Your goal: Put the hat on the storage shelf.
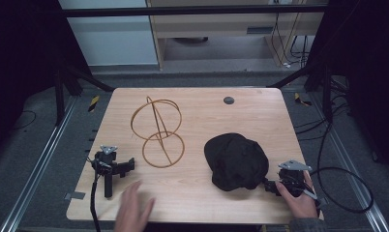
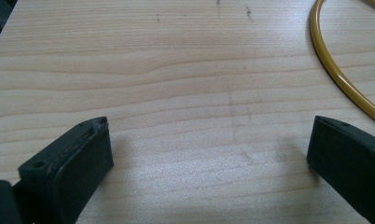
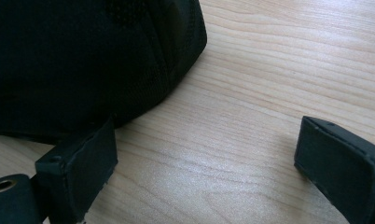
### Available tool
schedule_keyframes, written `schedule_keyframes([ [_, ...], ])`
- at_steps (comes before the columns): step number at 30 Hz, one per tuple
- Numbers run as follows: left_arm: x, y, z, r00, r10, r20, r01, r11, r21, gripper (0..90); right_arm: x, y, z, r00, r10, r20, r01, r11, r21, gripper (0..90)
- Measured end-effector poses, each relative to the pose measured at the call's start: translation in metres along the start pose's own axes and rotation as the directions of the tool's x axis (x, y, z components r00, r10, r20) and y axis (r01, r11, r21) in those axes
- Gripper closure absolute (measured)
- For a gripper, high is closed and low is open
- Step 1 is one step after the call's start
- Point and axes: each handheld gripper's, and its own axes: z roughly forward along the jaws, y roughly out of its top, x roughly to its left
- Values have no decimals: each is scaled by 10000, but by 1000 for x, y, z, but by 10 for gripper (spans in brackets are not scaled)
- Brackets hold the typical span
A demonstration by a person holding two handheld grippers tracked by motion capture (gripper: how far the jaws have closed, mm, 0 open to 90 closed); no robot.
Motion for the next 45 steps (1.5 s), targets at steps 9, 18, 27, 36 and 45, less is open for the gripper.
schedule_keyframes([
  [9, 0, 0, 0, 10000, 0, 0, 0, 10000, 2, 0, 4, 2, 0, 9995, 251, 165, -253, 9996, 99, 63],
  [18, 2, 6, 6, 9997, -187, -178, 187, 9998, 18, 0, 32, 10, -30, 9999, 154, 73, -155, 9996, 249, 80],
  [27, 3, 1, 1, 9999, -94, -95, 94, 10000, 8, 0, 36, 14, -56, 9989, 459, 76, -459, 9989, 93, 87],
  [36, 4, 2, 1, 10000, -78, -62, 78, 10000, 22, 0, 47, 46, -88, 9989, -52, -473, 37, 9995, -310, 82],
  [45, 4, 2, 2, 9999, -77, -69, 77, 10000, 10, 0, 79, 95, -94, 9882, -1315, -783, 1261, 9895, -705, 92],
])
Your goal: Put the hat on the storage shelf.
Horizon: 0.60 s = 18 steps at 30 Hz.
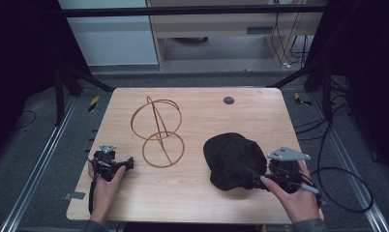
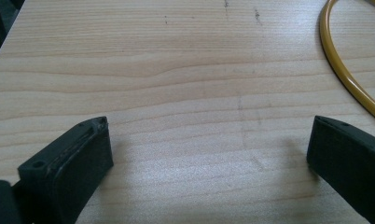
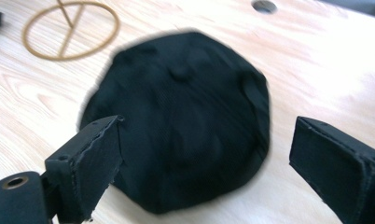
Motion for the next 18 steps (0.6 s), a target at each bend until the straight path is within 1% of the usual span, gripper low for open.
schedule_keyframes([
  [3, 0, 0, 0, 10000, 4, -1, -4, 10000, 1, 0, 6, 14, 14, 9998, -211, -49, 213, 9988, 430, 86],
  [5, 0, 0, 0, 10000, 15, 4, -15, 10000, 10, 0, 8, 22, 25, 9997, -246, -41, 248, 9978, 614, 93],
  [6, 0, 0, 0, 10000, 18, 6, -18, 10000, 10, 0, 10, 26, 30, 9997, -238, -112, 246, 9968, 755, 93],
  [9, -1, 0, 0, 10000, -10, 19, 10, 10000, -21, 0, 10, 34, 45, 9993, -346, -112, 357, 9916, 1243, 99],
  [11, -1, 0, 0, 10000, -6, 29, 6, 10000, -15, 0, 8, 38, 52, 9997, -232, -111, 246, 9890, 1458, 109],
  [14, -1, -1, 0, 10000, -8, 27, 8, 10000, -16, 0, 6, 40, 60, 9995, -107, -305, 159, 9845, 1745, 103],
  [18, -1, -1, 0, 10000, 2, 13, -2, 10000, -11, 0, 6, 38, 62, 9992, 18, -398, 57, 9824, 1865, 85],
])
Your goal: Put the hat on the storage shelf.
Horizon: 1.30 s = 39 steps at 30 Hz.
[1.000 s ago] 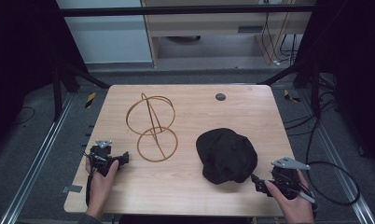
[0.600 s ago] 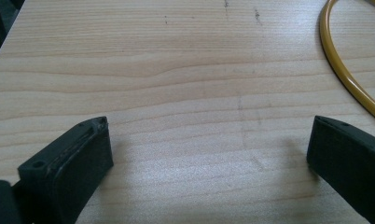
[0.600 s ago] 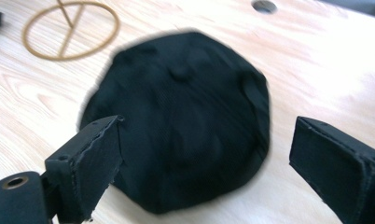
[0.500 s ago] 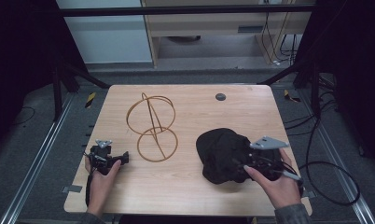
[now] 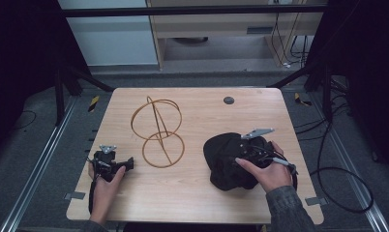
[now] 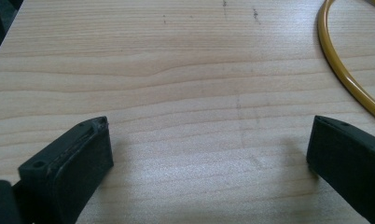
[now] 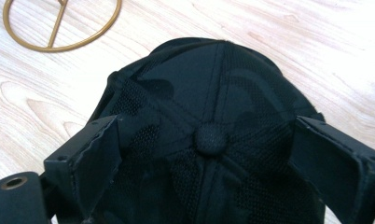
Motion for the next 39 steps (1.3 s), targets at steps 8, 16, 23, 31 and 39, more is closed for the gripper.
schedule_keyframes([
  [8, -1, 0, 0, 10000, 10, -15, -10, 10000, 10, 0, -6, -7, 17, 9999, 122, -32, -120, 9972, 740, 82],
  [16, -1, 0, 0, 10000, 24, -4, -24, 10000, 9, 0, -15, -16, 28, 9973, 587, -440, -527, 9903, 1282, 484],
  [23, -1, -1, -1, 10000, 29, -1, -29, 10000, 16, 0, -22, -11, 22, 9947, 519, -885, -440, 9951, 889, 801],
  [31, 0, -1, -2, 9998, 151, 129, -151, 9999, 7, 0, -26, 7, 6, 9872, 663, -1450, -564, 9958, 716, 840],
  [39, 3, -4, -4, 9988, 331, 348, -331, 9995, -6, 0, -28, 35, -25, 9851, 521, -1641, -546, 9984, -112, 843],
])
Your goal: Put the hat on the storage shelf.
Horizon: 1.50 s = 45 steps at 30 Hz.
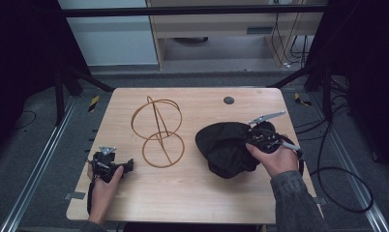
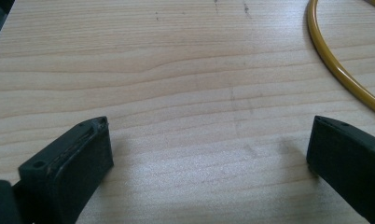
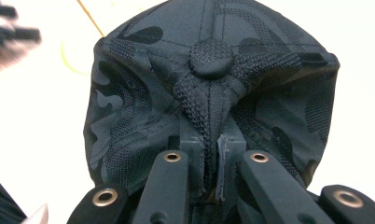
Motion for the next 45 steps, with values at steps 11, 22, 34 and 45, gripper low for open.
schedule_keyframes([
  [11, 4, -4, -3, 9997, 179, 183, -179, 9998, -17, 0, 4, 59, -49, 10000, 78, -31, -82, 9821, -1881, 842],
  [22, 2, -4, -4, 9998, 141, 117, -141, 9999, -8, 0, 17, 108, -50, 9999, 138, 31, -126, 9671, -2542, 844],
  [34, 2, -4, -4, 9999, 123, 105, -123, 9999, -13, 0, 43, 151, -56, 9969, -107, -775, -126, 9559, -2936, 845],
  [45, 2, -4, -4, 9999, 131, 106, -131, 9999, 3, 0, 77, 172, -45, 9834, -683, -1682, 153, 9543, -2984, 845],
])
